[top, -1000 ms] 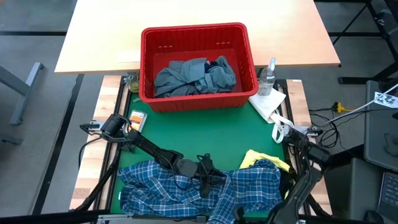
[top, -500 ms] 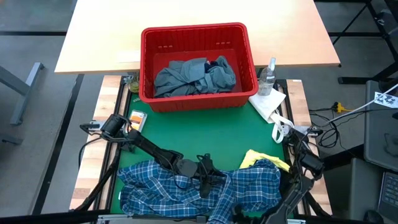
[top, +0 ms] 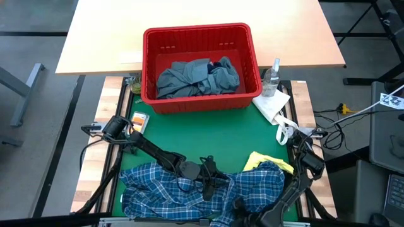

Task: Fold Laundry from Bin
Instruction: Fold the blue shirt

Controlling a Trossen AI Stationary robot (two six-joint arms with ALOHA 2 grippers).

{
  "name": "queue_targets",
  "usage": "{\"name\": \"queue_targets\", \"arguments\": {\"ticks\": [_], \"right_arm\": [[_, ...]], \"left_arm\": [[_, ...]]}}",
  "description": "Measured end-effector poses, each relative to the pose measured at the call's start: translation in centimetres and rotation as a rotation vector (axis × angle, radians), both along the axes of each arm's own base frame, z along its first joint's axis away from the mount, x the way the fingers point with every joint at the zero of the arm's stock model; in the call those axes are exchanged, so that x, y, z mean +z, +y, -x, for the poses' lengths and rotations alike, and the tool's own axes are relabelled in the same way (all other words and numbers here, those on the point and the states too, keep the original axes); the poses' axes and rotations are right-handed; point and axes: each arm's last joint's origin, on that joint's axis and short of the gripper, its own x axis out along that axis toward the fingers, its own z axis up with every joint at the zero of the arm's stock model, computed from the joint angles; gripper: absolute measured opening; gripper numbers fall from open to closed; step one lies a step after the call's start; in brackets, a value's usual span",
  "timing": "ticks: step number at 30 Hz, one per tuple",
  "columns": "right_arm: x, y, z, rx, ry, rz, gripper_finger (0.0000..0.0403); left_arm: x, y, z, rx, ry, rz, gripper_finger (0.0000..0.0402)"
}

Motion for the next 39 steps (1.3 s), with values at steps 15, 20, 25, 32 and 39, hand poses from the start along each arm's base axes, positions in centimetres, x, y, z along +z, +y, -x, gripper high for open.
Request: {"name": "queue_targets", "arguments": {"ticks": [15, 20, 25, 32, 39], "right_arm": [[-0.8, -0.2, -0.5, 0.004, 0.069, -0.033, 0.0031], [-0.1, 0.0, -0.7, 0.008, 0.07, -0.039, 0.0018], [1.9, 0.3, -0.8, 0.029, 0.108, -0.009, 0.0012], [6.4, 0.0, -0.7, 0.003, 0.133, 0.075, 0.0008], [10.6, -0.6, -0.4, -0.011, 0.117, 0.135, 0.0005]], "left_arm": [[0.2, 0.0, 0.0, -0.012, -0.025, -0.045, 0.0126], [0.3, -0.2, 0.0, -0.032, -0.044, -0.121, 0.0126], [0.3, -0.6, 0.2, -0.059, -0.058, -0.193, 0.0126], [1.6, -1.9, 1.2, -0.113, -0.086, -0.288, 0.0121], [3.5, -3.1, 3.0, -0.173, -0.042, -0.374, 0.0121]]}}
